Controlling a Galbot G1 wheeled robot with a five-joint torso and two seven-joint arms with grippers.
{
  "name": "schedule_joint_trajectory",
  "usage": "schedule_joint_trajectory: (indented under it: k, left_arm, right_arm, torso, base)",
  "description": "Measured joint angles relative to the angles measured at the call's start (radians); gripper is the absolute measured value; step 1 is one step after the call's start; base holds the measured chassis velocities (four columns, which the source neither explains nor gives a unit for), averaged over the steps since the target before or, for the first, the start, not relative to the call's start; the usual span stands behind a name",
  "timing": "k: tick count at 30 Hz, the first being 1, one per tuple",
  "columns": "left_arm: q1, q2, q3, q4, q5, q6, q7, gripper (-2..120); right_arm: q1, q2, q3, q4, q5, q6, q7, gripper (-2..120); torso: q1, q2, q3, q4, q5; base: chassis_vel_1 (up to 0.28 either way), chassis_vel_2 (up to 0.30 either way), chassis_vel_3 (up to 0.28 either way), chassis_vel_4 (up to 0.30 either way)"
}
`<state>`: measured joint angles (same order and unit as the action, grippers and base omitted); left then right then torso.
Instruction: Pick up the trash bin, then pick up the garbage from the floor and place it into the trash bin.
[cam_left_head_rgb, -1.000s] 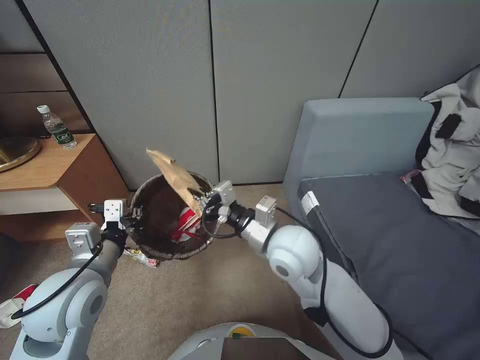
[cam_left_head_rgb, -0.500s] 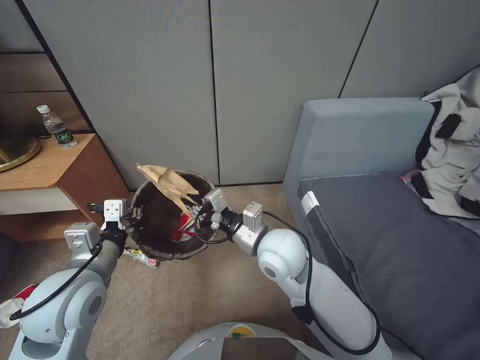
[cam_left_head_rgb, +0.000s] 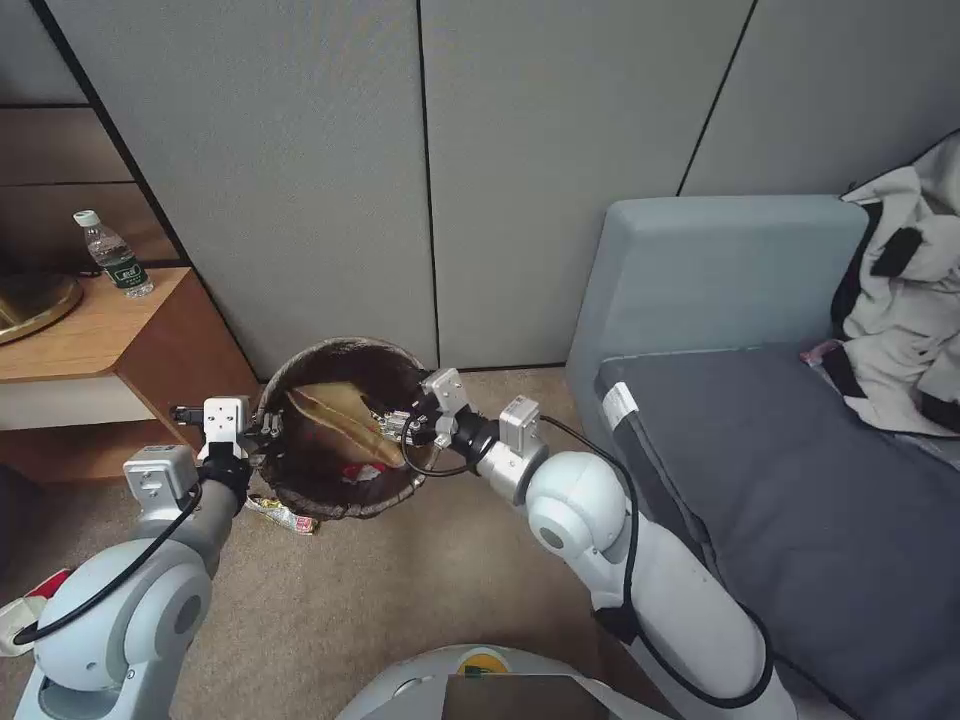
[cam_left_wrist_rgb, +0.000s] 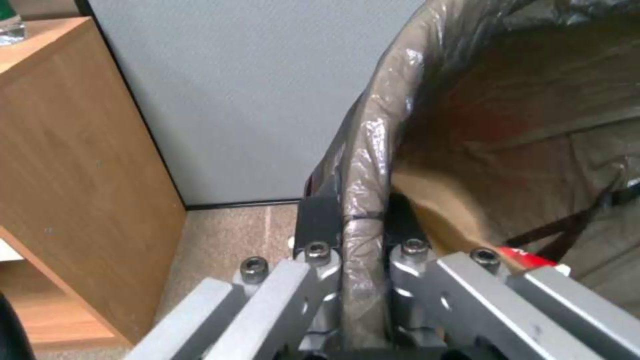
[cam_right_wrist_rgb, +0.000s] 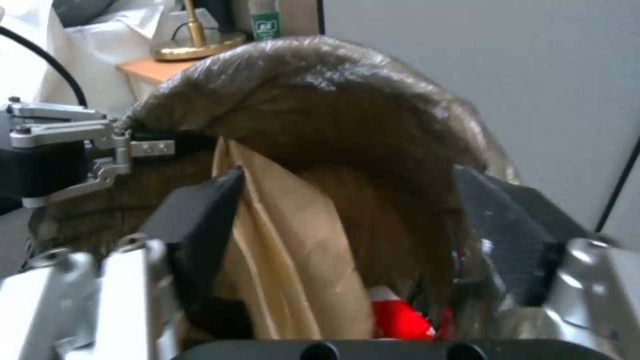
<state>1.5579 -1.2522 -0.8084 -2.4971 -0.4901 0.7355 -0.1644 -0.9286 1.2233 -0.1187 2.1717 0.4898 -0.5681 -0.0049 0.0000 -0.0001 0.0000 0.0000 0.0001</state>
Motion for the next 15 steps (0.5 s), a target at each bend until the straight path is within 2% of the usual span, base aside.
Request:
schedule_joint_trajectory:
  k: [4,12,15]
  left_arm:
    - [-0.002,-0.001,0.002,0.001,0.001,0.000,0.000,2]
    - [-0.003,0.000,0.002,0.005,0.002,0.000,-0.008,2]
    - [-0.005,-0.001,0.000,0.007,0.001,0.000,-0.021,2]
  right_arm:
    - [0.003,-0.005,0.023,0.014,0.014,0.000,0.003,97]
    - [0.002,-0.007,0.064,0.035,0.043,0.006,0.038,100]
    - [-0.028,-0.006,0.097,0.037,0.043,0.047,0.050,100]
  torso:
    - [0.000,0.000,0.000,-0.0001,0.0000]
    - [0.000,0.000,0.000,0.0001,0.0000]
    - [0.000,0.000,0.000,0.0000,0.0000]
  base:
    - [0.000,0.000,0.000,0.000]
    - [0.000,0.000,0.000,0.000]
    - [0.000,0.000,0.000,0.000]
